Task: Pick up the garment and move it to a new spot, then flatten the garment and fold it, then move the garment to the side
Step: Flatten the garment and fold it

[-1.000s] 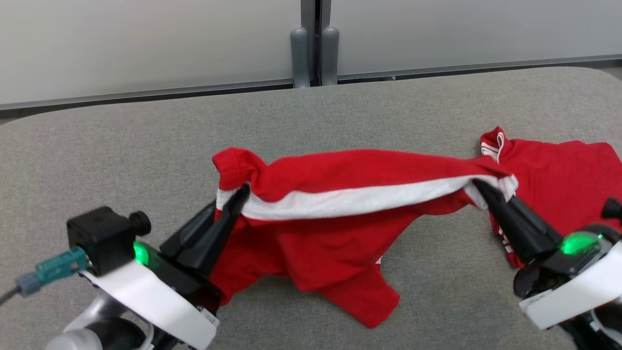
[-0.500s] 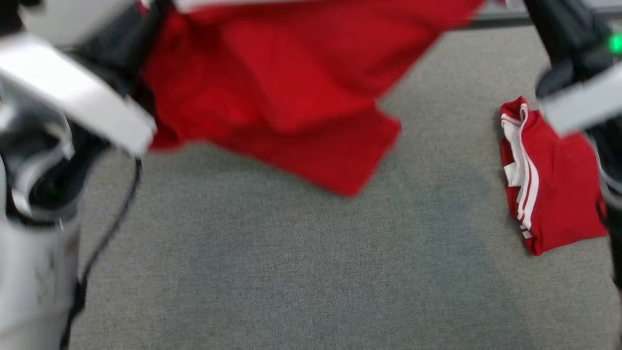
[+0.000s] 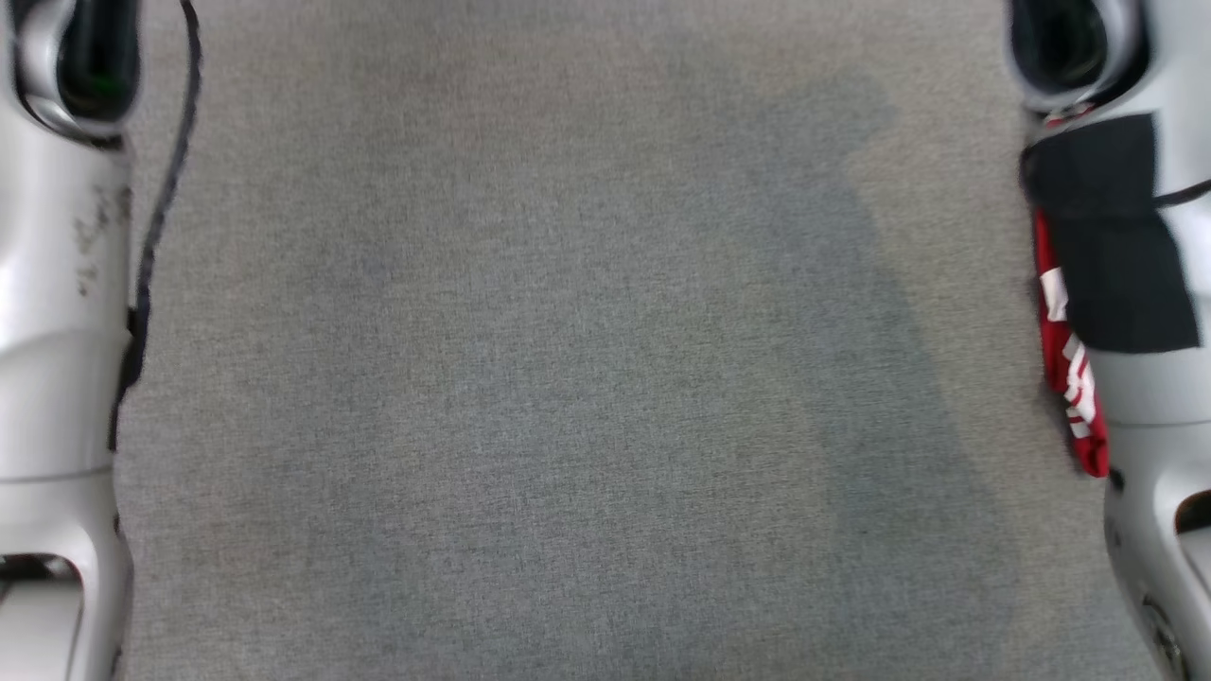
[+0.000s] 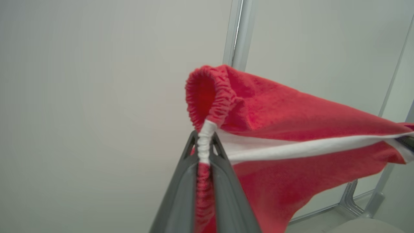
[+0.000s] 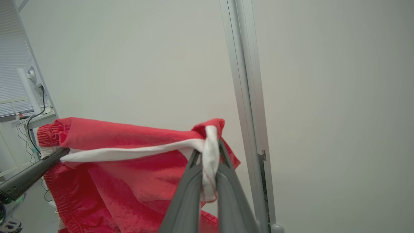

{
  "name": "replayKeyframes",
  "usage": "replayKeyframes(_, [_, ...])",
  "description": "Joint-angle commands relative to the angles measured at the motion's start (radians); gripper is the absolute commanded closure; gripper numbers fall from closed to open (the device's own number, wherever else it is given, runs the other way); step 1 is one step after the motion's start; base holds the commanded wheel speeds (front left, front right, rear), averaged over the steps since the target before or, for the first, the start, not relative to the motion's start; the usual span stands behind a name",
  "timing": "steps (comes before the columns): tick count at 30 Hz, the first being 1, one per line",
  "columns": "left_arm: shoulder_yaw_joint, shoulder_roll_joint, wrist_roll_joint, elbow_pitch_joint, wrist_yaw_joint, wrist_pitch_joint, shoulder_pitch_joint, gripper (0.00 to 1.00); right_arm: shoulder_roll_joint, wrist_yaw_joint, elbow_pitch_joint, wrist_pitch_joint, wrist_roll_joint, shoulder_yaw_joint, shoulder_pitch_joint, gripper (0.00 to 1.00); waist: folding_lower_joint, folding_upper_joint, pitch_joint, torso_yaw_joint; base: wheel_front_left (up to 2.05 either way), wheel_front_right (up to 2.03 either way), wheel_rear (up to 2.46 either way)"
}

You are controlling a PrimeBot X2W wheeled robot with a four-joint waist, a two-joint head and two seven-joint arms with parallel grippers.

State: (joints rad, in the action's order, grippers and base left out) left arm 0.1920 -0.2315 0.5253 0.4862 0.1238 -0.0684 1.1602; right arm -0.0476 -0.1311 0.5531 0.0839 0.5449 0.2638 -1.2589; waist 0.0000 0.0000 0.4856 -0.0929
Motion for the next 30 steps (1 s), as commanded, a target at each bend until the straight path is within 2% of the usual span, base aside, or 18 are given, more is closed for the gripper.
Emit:
replayKeyframes(1, [-0.001,-0.010,0.004,0.011,0.005,-0.012,-0.022,1.00,-0.007,0.000,0.008,0.014,-0.001,0.001,0.018,1.00,0.0000,0.0000,0.026,0.006,0.00,0.00,0.00])
replayKeyframes(4, [0.073,0.001,0.057,0.074,0.006,-0.088,-0.091,1.00,-0.008,0.000,0.075,0.066,0.014,0.058,0.083,1.00,0.0000,0.0000,0.057,0.018,0.00,0.00,0.00])
replayKeyframes(7, [0.175,-0.006,0.156,0.064,0.006,-0.149,-0.206,1.00,-0.019,0.000,0.088,0.101,0.044,0.144,0.202,1.00,0.0000,0.0000,0.048,0.029,0.00,0.00,0.00])
replayKeyframes(11, [0.309,-0.040,0.252,-0.022,0.007,-0.185,-0.384,1.00,-0.120,0.000,0.009,0.120,0.114,0.264,0.404,1.00,0.0000,0.0000,0.021,0.057,0.00,0.00,0.00])
replayKeyframes(14, [0.352,-0.063,0.290,-0.080,0.007,-0.195,-0.497,1.00,-0.202,0.000,-0.064,0.131,0.175,0.315,0.533,1.00,0.0000,0.0000,-0.016,0.070,0.00,0.00,0.00])
replayKeyframes(18, [0.324,-0.062,0.317,-0.141,0.007,-0.197,-0.630,1.00,-0.281,0.001,-0.118,0.141,0.225,0.340,0.651,1.00,0.0000,0.0000,-0.069,0.075,0.00,0.00,0.00])
replayKeyframes(27, [0.241,-0.022,0.317,-0.228,0.006,-0.198,-0.915,1.00,-0.330,0.000,-0.177,0.145,0.303,0.373,0.829,1.00,0.0000,0.0000,-0.193,0.076,0.00,0.00,0.00])
replayKeyframes(30, [0.223,-0.003,0.297,-0.249,0.005,-0.198,-1.017,1.00,-0.369,0.000,-0.218,0.143,0.328,0.381,0.902,1.00,0.0000,0.0000,-0.243,0.087,0.00,0.00,0.00])
